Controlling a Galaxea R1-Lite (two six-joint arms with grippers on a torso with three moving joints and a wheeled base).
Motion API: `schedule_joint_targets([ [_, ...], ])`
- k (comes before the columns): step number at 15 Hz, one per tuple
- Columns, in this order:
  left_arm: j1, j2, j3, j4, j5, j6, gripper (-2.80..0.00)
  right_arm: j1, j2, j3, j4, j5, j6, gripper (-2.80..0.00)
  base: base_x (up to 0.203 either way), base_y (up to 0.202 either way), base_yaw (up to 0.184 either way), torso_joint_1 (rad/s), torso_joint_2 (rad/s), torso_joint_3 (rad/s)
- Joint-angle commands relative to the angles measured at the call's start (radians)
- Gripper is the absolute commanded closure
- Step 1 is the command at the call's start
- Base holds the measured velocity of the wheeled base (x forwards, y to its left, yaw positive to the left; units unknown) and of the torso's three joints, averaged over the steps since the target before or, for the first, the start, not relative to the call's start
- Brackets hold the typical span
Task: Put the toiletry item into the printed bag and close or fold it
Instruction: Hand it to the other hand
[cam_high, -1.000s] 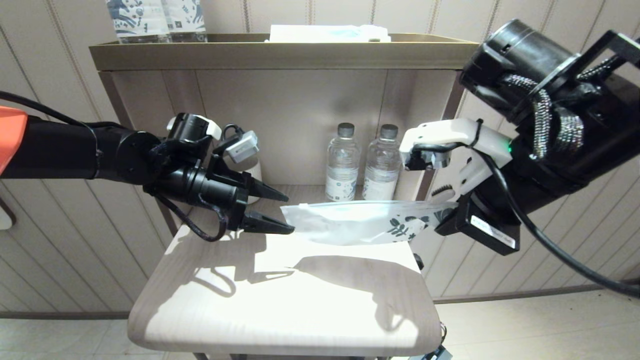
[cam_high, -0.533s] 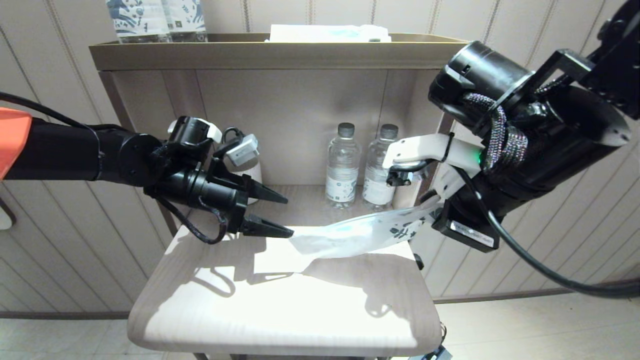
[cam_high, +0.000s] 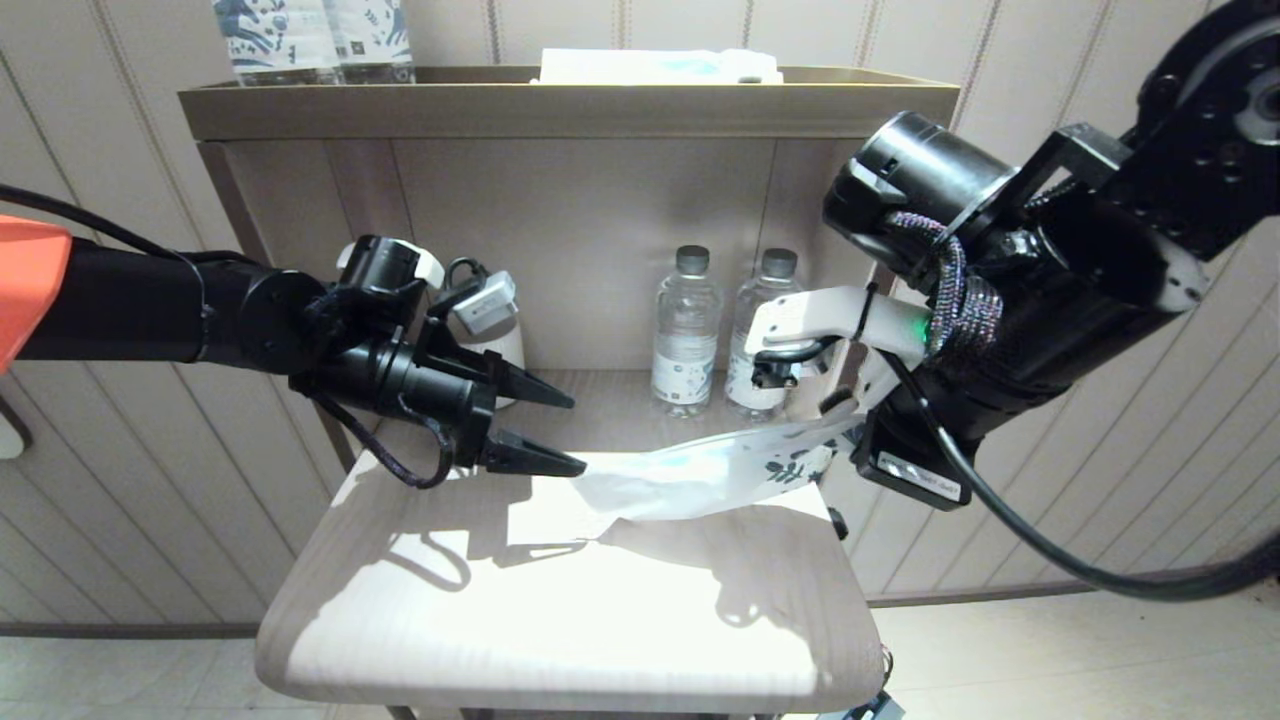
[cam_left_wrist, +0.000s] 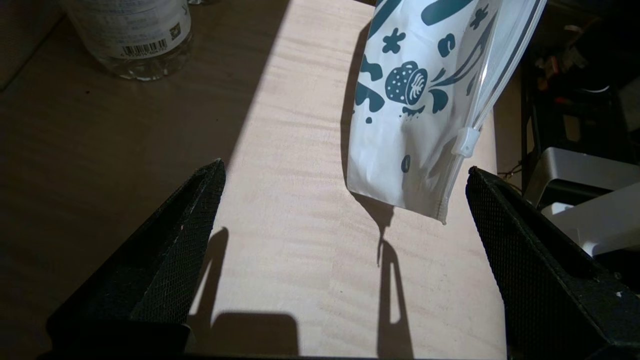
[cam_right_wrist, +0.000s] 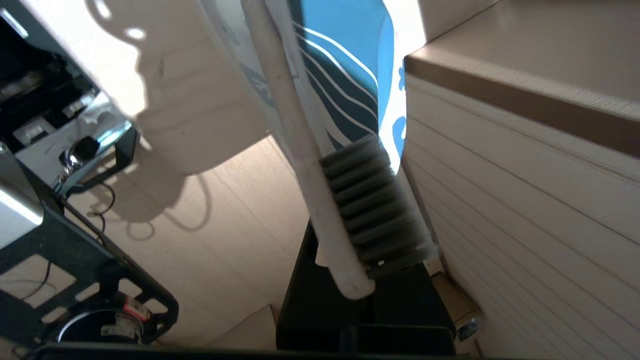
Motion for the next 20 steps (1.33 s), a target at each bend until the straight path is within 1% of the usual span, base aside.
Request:
schedule_joint_targets([
  [1, 0.000, 0.000, -0.008, 0.002, -0.007, 0.000, -2.80, 0.003, 0.006, 0.008, 0.040, -0.021, -0.002, 0.00, 0.000, 0.000, 0.000, 0.000, 0.00, 0.000],
  [2, -0.001, -0.008, -0.018, 0.004, -0.010, -0.017, -2.80, 0.007, 0.003, 0.005, 0.037, -0.037, -0.001, 0.00, 0.000, 0.000, 0.000, 0.000, 0.00, 0.000],
  [3, -0.002, -0.014, -0.039, 0.012, -0.012, -0.063, -2.80, 0.021, 0.006, 0.006, 0.017, -0.036, 0.000, 0.00, 0.000, 0.000, 0.000, 0.000, 0.00, 0.000],
  [4, -0.009, -0.022, -0.069, 0.022, -0.011, -0.145, -2.80, 0.034, 0.016, 0.007, 0.014, -0.036, 0.002, 0.00, 0.000, 0.000, 0.000, 0.000, 0.00, 0.000],
  [6, -0.038, -0.038, -0.121, 0.016, -0.008, -0.359, -2.80, 0.054, 0.036, 0.007, 0.002, -0.034, 0.003, 0.00, 0.000, 0.000, 0.000, 0.000, 0.00, 0.000],
  [7, -0.052, -0.046, -0.143, -0.006, -0.006, -0.481, -2.80, 0.059, 0.045, 0.008, 0.001, -0.034, 0.007, 0.00, 0.000, 0.000, 0.000, 0.000, 0.00, 0.000],
  [8, -0.065, -0.050, -0.154, -0.058, -0.003, -0.611, -2.80, 0.062, 0.048, 0.007, -0.002, -0.034, 0.009, 0.00, 0.000, 0.000, 0.000, 0.000, 0.00, 0.000],
  [9, -0.076, -0.052, -0.159, -0.133, 0.007, -0.737, -2.80, 0.062, 0.048, 0.007, -0.013, -0.032, 0.009, 0.00, 0.000, 0.000, 0.000, 0.000, 0.00, 0.000],
  [10, -0.093, -0.049, -0.163, -0.223, 0.036, -0.861, -2.80, 0.062, 0.049, 0.007, -0.019, -0.031, 0.009, 0.00, 0.000, 0.000, 0.000, 0.000, 0.00, 0.000],
  [11, -0.117, -0.042, -0.164, -0.315, 0.089, -0.957, -2.80, 0.065, 0.051, 0.006, -0.015, -0.029, 0.008, 0.00, 0.000, 0.000, 0.000, 0.000, 0.00, 0.000],
  [12, -0.127, -0.032, -0.166, -0.361, 0.122, -1.001, -2.80, 0.073, 0.057, 0.008, 0.008, -0.031, 0.007, 0.00, 0.000, 0.000, 0.000, 0.000, 0.00, 0.000],
  [13, -0.127, -0.030, -0.173, -0.365, 0.124, -1.004, -2.80, 0.075, 0.062, 0.006, 0.053, -0.042, 0.003, 0.00, 0.000, 0.000, 0.000, 0.000, 0.00, 0.000],
  [14, -0.126, -0.023, -0.177, -0.365, 0.126, -1.004, -2.80, 0.080, 0.061, -0.002, 0.083, -0.084, 0.000, 0.00, 0.000, 0.000, 0.000, 0.000, 0.00, 0.000],
  [15, -0.126, -0.014, -0.178, -0.366, 0.126, -1.004, -2.80, 0.083, 0.056, -0.003, 0.081, -0.151, -0.006, 0.00, 0.000, 0.000, 0.000, 0.000, 0.00, 0.000],
  [16, -0.126, -0.013, -0.178, -0.367, 0.126, -1.004, -2.80, 0.084, 0.052, -0.003, 0.073, -0.196, -0.009, 0.00, 0.000, 0.000, 0.000, 0.000, 0.00, 0.000],
  [20, -0.124, -0.011, -0.170, -0.368, 0.124, -0.995, -2.80, 0.086, -0.014, -0.002, 0.070, -0.198, -0.009, 0.00, 0.000, 0.000, 0.000, 0.000, 0.00, 0.000],
])
